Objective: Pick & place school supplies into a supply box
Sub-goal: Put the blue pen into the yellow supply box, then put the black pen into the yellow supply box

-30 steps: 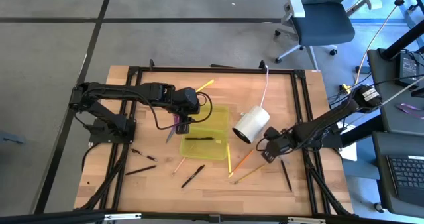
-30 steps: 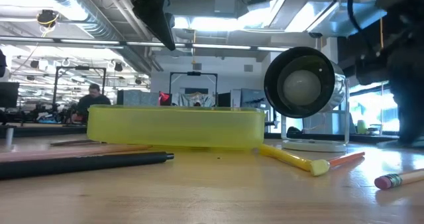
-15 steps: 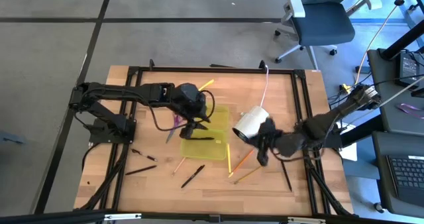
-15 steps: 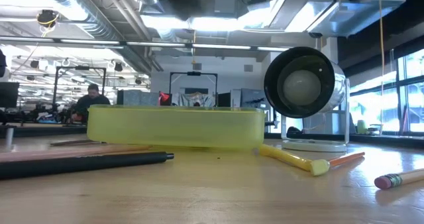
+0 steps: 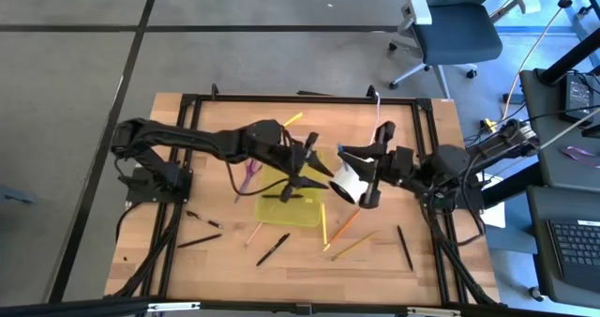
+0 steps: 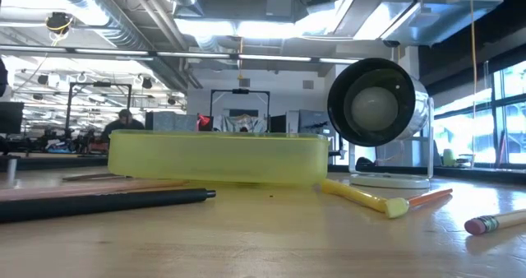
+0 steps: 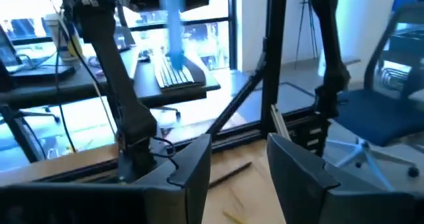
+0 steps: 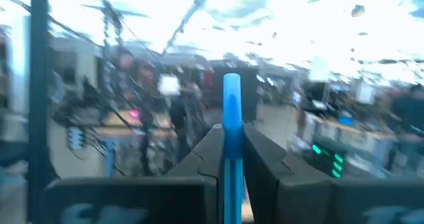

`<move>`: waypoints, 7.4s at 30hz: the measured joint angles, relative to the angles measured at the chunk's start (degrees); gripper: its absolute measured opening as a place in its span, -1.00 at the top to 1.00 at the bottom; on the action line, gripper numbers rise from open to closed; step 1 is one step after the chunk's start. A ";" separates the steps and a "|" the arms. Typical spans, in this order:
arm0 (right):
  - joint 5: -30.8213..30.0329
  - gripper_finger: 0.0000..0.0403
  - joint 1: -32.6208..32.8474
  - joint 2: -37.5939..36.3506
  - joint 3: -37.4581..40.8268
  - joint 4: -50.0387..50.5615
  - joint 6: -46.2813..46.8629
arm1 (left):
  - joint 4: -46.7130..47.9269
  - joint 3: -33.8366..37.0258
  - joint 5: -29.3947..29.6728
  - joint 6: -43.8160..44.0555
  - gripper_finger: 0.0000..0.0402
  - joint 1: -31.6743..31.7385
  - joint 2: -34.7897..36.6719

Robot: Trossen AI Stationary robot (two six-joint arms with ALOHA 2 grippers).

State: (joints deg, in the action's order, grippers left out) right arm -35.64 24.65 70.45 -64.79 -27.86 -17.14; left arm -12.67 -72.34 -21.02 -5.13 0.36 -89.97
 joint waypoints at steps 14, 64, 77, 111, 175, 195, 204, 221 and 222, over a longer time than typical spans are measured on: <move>6.79 0.78 -2.52 3.98 0.02 -6.62 -2.45 | -13.34 0.00 2.87 2.46 0.30 0.11 -1.91; -7.26 0.32 -1.63 3.23 -0.04 4.49 -1.55 | -13.07 -0.02 3.73 0.82 0.93 2.33 0.14; -26.25 0.03 5.46 -2.99 -0.02 30.26 15.10 | 31.47 -0.04 16.54 -3.95 0.93 5.18 3.38; 4.35 0.04 -2.80 -3.52 -0.02 68.66 71.81 | 59.34 -0.04 9.12 4.00 0.91 1.81 -17.01; 44.28 0.14 14.73 9.52 32.59 67.14 127.69 | 56.13 -0.04 9.34 5.86 0.34 2.12 -16.95; 43.35 0.82 14.80 9.84 30.31 68.81 126.04 | 59.26 -0.07 9.37 5.87 0.34 3.28 -15.32; 36.81 0.79 14.80 6.35 24.81 70.85 121.06 | 56.67 -0.26 9.39 5.41 0.37 6.17 -10.21; -12.77 0.78 11.78 -0.15 4.49 70.43 92.14 | 36.12 -0.37 -2.29 5.27 0.39 7.71 -1.49; -15.21 0.78 10.98 -0.15 3.36 69.29 89.40 | 35.15 -0.37 -2.82 5.05 0.40 7.55 -1.29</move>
State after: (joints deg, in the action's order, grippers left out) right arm -50.85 35.62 70.30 -61.43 41.43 72.25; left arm 22.47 -72.71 -23.84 -0.09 7.91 -91.26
